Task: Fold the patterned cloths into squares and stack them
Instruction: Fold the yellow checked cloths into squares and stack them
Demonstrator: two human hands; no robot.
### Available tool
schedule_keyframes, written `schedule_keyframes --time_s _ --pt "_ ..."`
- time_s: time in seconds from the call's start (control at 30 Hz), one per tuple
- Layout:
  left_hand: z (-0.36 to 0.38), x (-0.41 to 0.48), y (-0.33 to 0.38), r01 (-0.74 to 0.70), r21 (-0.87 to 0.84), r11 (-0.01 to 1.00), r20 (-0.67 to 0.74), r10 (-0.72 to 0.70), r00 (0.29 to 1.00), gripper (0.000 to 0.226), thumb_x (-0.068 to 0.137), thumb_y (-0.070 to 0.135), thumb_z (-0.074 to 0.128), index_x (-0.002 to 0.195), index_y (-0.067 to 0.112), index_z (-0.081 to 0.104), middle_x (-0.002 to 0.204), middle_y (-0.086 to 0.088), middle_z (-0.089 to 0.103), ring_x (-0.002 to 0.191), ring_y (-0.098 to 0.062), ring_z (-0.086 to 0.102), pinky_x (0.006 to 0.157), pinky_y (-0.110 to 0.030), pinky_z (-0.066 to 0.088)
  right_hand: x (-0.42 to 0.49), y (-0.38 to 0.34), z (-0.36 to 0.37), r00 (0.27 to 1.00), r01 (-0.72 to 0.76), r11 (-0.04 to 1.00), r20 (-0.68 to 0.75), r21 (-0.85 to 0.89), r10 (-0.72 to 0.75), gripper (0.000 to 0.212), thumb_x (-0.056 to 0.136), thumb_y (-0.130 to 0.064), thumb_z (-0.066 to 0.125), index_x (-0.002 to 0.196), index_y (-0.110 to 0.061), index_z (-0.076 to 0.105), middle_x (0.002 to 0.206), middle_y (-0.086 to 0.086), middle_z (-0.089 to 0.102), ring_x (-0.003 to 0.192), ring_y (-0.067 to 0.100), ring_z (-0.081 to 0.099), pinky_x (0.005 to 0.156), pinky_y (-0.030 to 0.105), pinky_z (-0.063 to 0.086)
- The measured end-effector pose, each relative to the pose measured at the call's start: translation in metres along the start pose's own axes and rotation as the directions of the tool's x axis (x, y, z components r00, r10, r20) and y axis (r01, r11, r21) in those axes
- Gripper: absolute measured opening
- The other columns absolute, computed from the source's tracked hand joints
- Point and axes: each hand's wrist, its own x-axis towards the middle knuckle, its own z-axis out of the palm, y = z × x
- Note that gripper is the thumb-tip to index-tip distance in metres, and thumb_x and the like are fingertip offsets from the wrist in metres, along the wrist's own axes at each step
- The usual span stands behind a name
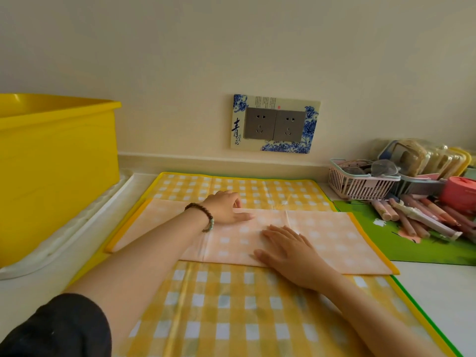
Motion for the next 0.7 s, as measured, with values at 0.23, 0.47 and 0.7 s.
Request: schedule_keyframes --time_s 0.23,0.47,0.7 --pt "-0.009 0.006 0.005 -0.007 -0.092 0.996 0.122 0.018 0.992 0.068 0.084 0.061 0.053 0.117 0.002 0.053 0.127 -0.008 0.054 0.114 -0.029 0.053 0.091 -0.037 0.043 0.003 0.004 -0.002 0.998 0.014 0.997 -0.058 0.079 -0.01 0.057 0.089 -0.059 0.043 0.139 -0.032 0.039 0.152 -0.011 0.029 0.141 0.008 0.02 0.117 0.031 0.013" --pt "-0.009 -0.013 -0.006 -0.11 -0.332 0.937 0.047 0.133 0.99 0.019 0.091 0.04 0.055 0.087 0.023 0.061 0.075 0.015 0.054 0.059 0.005 0.048 0.055 -0.01 0.035 -0.001 0.003 -0.009 0.991 -0.011 0.942 -0.12 0.335 0.054 0.046 0.088 -0.048 0.056 0.129 -0.027 0.051 0.135 -0.009 0.05 0.124 0.011 0.046 0.103 0.026 0.035" --pt "0.005 -0.044 -0.025 -0.287 -0.668 0.686 -0.4 -0.006 0.916 0.045 0.083 0.049 0.055 0.101 0.008 0.063 0.09 -0.01 0.065 0.075 -0.015 0.054 0.069 -0.028 0.041 0.002 0.009 -0.009 0.933 -0.023 0.739 -0.25 0.673 0.257 0.063 0.079 -0.035 0.071 0.134 -0.02 0.044 0.132 0.001 0.05 0.113 0.01 0.047 0.088 0.022 0.036"
